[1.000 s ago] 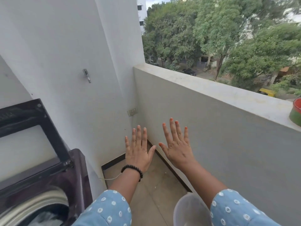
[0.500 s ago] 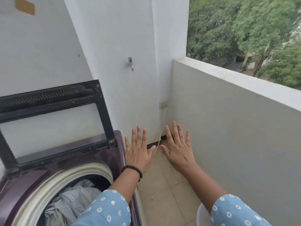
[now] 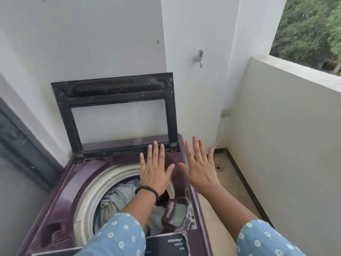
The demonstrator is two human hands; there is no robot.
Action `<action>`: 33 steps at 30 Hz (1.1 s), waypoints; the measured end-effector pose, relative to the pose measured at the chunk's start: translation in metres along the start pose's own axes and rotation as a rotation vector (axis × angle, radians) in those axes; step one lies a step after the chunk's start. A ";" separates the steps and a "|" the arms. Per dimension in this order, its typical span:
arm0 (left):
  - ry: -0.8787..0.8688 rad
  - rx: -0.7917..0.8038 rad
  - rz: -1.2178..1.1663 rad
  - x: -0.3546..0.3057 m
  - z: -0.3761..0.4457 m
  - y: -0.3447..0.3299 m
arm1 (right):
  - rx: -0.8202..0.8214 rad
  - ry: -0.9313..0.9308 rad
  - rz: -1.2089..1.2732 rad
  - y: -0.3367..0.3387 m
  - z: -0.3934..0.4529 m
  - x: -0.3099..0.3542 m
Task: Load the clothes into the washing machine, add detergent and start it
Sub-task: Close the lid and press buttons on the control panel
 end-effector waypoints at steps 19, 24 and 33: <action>0.113 0.036 0.030 0.160 0.011 0.029 | -0.124 0.114 -0.012 -0.010 0.072 0.155; 0.125 0.035 0.022 0.180 0.050 0.051 | -0.134 0.134 -0.013 0.002 0.112 0.168; 0.035 -0.055 0.025 0.193 0.134 0.094 | -0.224 0.168 -0.064 0.061 0.200 0.180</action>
Point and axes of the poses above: each hand's wrist, its own z-axis towards the middle knuckle, its own y-axis out of the back of the hand, x = y × z, the point moved 10 cm from there along z, towards the middle knuckle, and after that the axes turned 13 degrees about -z, right-handed, at the moved point
